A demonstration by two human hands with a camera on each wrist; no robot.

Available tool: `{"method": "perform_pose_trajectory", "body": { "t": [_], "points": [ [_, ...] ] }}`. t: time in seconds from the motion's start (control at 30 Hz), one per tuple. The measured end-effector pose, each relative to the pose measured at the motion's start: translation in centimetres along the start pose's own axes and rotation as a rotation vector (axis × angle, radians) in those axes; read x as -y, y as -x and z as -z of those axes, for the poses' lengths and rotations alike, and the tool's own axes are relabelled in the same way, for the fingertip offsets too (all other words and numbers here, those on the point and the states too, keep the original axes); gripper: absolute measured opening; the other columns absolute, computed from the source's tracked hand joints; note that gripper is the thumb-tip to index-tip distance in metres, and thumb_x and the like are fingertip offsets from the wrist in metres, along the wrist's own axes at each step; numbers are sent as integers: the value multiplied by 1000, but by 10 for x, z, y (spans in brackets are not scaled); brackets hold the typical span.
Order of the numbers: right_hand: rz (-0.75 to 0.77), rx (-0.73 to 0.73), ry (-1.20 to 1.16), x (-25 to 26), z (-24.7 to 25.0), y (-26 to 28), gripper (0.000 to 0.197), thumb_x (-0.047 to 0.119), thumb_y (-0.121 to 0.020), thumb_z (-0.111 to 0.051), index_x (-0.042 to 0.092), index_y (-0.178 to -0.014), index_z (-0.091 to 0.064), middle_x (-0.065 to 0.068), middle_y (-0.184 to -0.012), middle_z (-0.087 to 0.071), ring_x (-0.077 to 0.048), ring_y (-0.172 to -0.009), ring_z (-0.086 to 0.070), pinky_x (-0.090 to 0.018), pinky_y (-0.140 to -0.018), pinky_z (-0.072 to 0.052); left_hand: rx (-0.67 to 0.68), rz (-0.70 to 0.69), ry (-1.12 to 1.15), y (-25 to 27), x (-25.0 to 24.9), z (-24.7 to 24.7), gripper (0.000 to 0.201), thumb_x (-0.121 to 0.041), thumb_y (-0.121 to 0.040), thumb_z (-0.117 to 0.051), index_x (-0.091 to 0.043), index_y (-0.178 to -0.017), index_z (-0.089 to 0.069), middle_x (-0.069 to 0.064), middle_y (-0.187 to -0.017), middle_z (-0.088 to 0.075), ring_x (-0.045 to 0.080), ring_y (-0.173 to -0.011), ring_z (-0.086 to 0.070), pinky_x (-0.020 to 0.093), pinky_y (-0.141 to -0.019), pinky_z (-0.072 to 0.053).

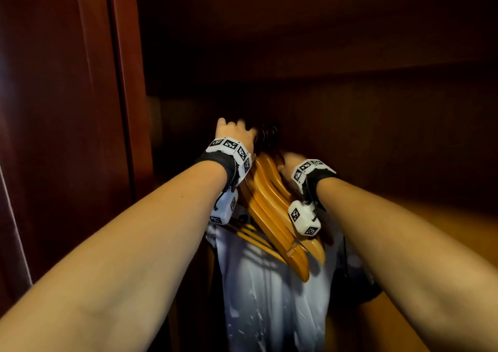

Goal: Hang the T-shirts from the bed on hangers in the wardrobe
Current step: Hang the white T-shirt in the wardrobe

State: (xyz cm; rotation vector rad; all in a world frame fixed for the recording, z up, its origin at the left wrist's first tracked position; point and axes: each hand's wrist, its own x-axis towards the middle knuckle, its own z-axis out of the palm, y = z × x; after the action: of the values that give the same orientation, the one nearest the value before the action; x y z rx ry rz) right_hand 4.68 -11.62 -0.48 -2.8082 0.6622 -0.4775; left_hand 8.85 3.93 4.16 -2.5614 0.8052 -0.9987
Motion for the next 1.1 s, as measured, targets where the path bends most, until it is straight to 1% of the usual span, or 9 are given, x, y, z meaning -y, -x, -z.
{"method": "perform_pose_trajectory", "body": {
  "t": [0.17,0.33,0.43,0.5,0.6,0.73,0.87,1.0,1.1],
  "points": [
    [7,-115,-48,5,9,7,36,18,-103,-51,11,-138,-47,-14,-124,-59,-28,-109,-60,-33,-78,-44,-17,0,-11,0,-1,-1,68,-57,-93,-52,-28,-151,-31,10,-147,-42,30,-131,-46,45,-109,-28],
    [11,-36,18,10,8,9,23,27,-101,-55,9,-113,-63,-10,-105,-67,-25,-92,-66,-34,-78,-54,-33,-2,-24,2,-2,-2,68,-55,-91,-56,-28,-149,-33,10,-145,-43,30,-129,-47,45,-108,-29],
    [-20,-36,81,11,5,8,27,32,-100,-55,9,-108,-64,-8,-93,-66,-21,-76,-63,-31,-63,-50,-44,-5,-29,2,-3,-1,67,-54,-90,-58,-28,-148,-35,10,-142,-45,30,-127,-48,44,-107,-29],
    [-51,-22,97,14,2,8,29,35,-99,-56,8,-109,-64,-8,-92,-64,-21,-73,-61,-30,-60,-46,-41,-6,-30,2,-3,-1,67,-53,-90,-58,-28,-148,-35,10,-142,-45,30,-126,-48,44,-107,-29],
    [-77,3,64,17,-3,8,34,36,-98,-56,8,-117,-61,-12,-110,-64,-27,-90,-64,-35,-71,-49,-48,-7,-31,2,-4,-2,67,-54,-90,-58,-29,-148,-34,10,-142,-45,29,-126,-48,44,-106,-29],
    [-106,40,9,14,-14,5,43,45,-90,-61,13,-119,-56,-14,-114,-67,-33,-100,-65,-46,-91,-54,-43,-11,-41,2,-4,-2,66,-53,-91,-57,-28,-148,-35,10,-141,-45,29,-126,-48,44,-106,-29],
    [-144,72,-13,12,-18,10,60,43,-85,-68,11,-132,-49,-15,-121,-63,-34,-107,-63,-46,-94,-53,-38,-10,-30,2,-5,-1,65,-54,-90,-58,-28,-145,-37,10,-140,-46,29,-126,-48,44,-106,-28],
    [-152,105,-36,14,-17,11,62,45,-84,-71,12,-133,-52,-13,-125,-63,-33,-109,-63,-46,-97,-52,-24,-16,-30,2,-6,-1,67,-54,-88,-60,-28,-146,-36,10,-141,-45,30,-127,-48,45,-107,-28],
    [-145,102,-82,19,-13,12,66,36,-85,-72,13,-141,-45,-14,-133,-58,-34,-116,-59,-49,-100,-49,-30,-15,-29,2,-6,-2,67,-54,-89,-59,-27,-146,-36,10,-140,-45,30,-127,-48,44,-108,-27]
  ]
}}
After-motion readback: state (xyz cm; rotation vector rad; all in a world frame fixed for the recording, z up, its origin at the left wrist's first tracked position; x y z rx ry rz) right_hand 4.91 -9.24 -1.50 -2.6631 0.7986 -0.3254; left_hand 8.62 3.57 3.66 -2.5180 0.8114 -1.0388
